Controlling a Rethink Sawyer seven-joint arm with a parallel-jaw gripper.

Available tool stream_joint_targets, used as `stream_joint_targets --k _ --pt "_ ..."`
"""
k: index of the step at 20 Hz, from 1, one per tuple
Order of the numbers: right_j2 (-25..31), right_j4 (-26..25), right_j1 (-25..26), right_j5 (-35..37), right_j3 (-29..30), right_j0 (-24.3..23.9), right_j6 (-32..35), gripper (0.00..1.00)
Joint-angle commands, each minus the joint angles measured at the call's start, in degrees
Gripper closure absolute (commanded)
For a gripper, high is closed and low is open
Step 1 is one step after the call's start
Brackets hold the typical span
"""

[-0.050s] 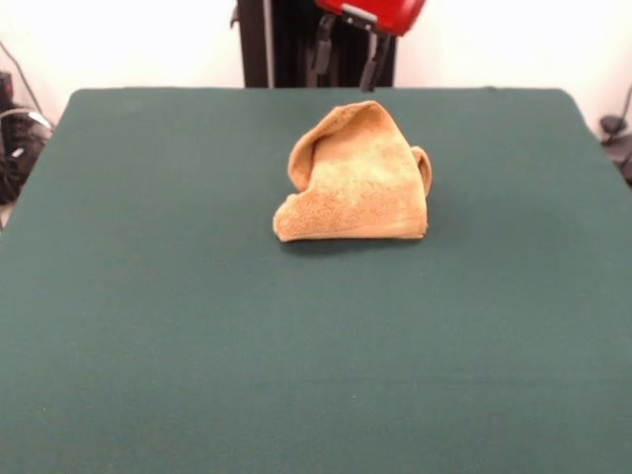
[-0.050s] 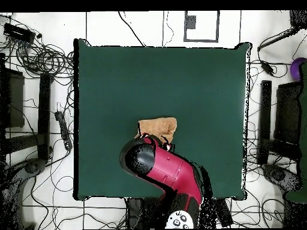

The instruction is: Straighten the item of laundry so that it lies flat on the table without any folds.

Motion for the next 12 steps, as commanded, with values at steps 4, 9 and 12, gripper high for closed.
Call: stream_joint_targets --k 4,9,12 --pt "9.99 4.03 3.43 -5.76 5.45 -1.34 14.51 0.0" --pt "14.34 2.23 4.89 -9.16 6.52 -5.69 11.16 0.0" --pt "16.05 2.1 5.06 -12.52 8.16 -6.75 12.65 0.0"
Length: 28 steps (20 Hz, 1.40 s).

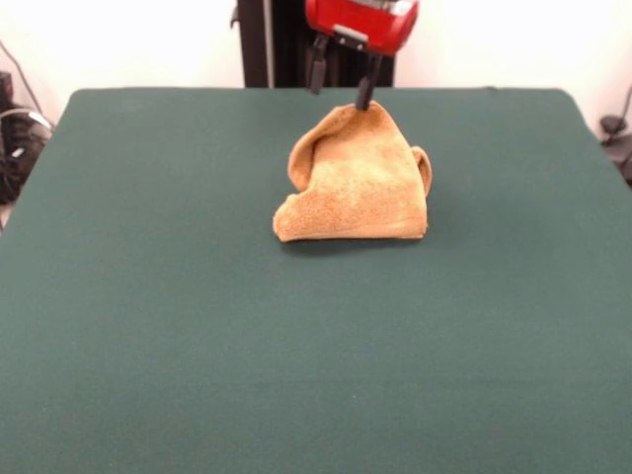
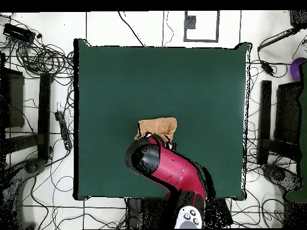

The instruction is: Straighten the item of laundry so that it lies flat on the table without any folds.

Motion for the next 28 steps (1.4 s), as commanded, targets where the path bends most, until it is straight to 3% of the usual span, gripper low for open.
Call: stream_joint_targets --k 1,15,25,26,28 --pt "12.01 1.7 5.07 -7.89 6.33 -2.54 12.93 0.0" --pt "14.84 2.28 5.69 -14.12 9.16 -4.16 15.75 0.0" --pt "11.17 2.71 4.79 -10.41 11.26 -0.87 15.52 0.0" --pt "11.43 2.36 4.85 -10.58 11.07 -1.19 14.74 1.0" --pt "10.85 1.09 4.94 -11.33 10.47 -0.87 13.37 1.0"
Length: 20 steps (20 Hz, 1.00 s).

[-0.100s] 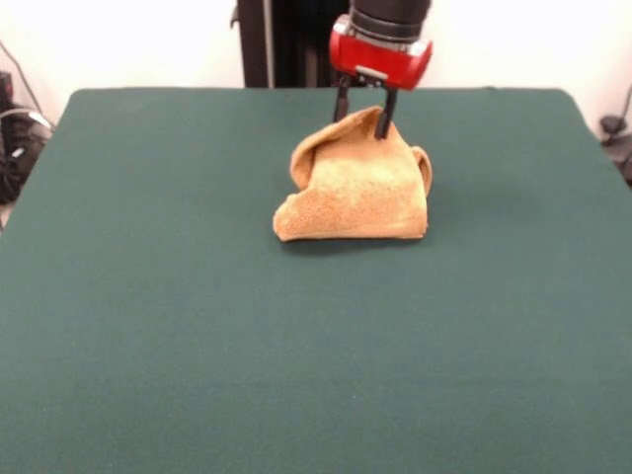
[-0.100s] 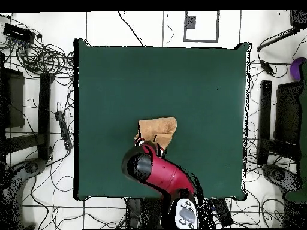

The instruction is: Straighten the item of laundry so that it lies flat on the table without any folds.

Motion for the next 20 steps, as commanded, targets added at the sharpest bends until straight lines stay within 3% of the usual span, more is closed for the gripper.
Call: stream_joint_targets --k 1,8,16,20 --pt "2.95 0.41 2.57 -0.33 3.08 2.07 12.68 1.0" --pt "-6.23 -0.24 -4.42 12.71 1.69 8.42 12.01 1.0" --pt "-15.69 1.0 -12.44 19.58 10.62 18.23 19.76 1.0" --pt "-16.63 1.98 -14.75 22.26 14.57 20.28 20.65 1.0"
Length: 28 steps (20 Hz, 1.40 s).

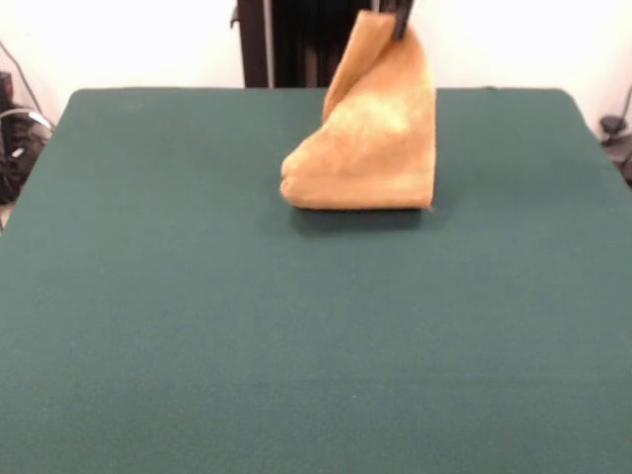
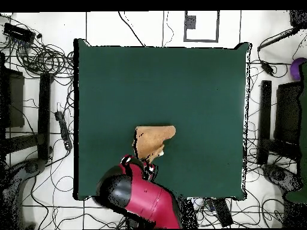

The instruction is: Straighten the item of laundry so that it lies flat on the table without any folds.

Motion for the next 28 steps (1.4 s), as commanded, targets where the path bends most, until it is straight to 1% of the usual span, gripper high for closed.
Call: stream_joint_targets --k 1,3,4,5,6,7,8,9,12,14,17,20,21,24,28 --pt "-2.61 2.56 -5.31 9.65 13.35 4.66 20.1 1.0" --pt "3.48 6.2 -5.91 2.33 19.44 0.28 18.36 1.0" --pt "10.06 9.34 -6.0 -4.18 24.01 -4.4 17.16 1.0" --pt "16.83 11.38 -5.67 -10.6 28.07 -9.1 17.43 1.0" --pt "22.47 11.26 -4.29 -16.5 30.45 -13.02 19.74 1.0" --pt "26.93 9.92 -2.44 -21.88 32.2 -16.19 23.45 1.0" --pt "29.54 8.4 -0.32 -25.77 32.9 -17.84 27.15 1.0" --pt "31.47 6.74 1.82 -29.28 33.53 -19.08 30.67 1.0" --pt "35.22 2.39 6.45 -36.55 35.37 -21.51 39.01 1.0" --pt "35.01 -0.41 8.33 -40.24 36.19 -21.62 43.08 1.0" --pt "34.77 -3.51 11.21 -44.38 37.0 -22.23 47.06 1.0" --pt "34.69 -3.88 11.97 -45.35 37.41 -21.34 50.25 1.0" --pt "34.66 -4.28 11.92 -45.29 37.16 -20.55 52.6 0.0" --pt "35.24 0.29 10.3 -43.77 38.15 -16.92 58.66 0.0" --pt "38.3 9.28 2.05 -32.73 39.84 -8.99 69.22 0.0"
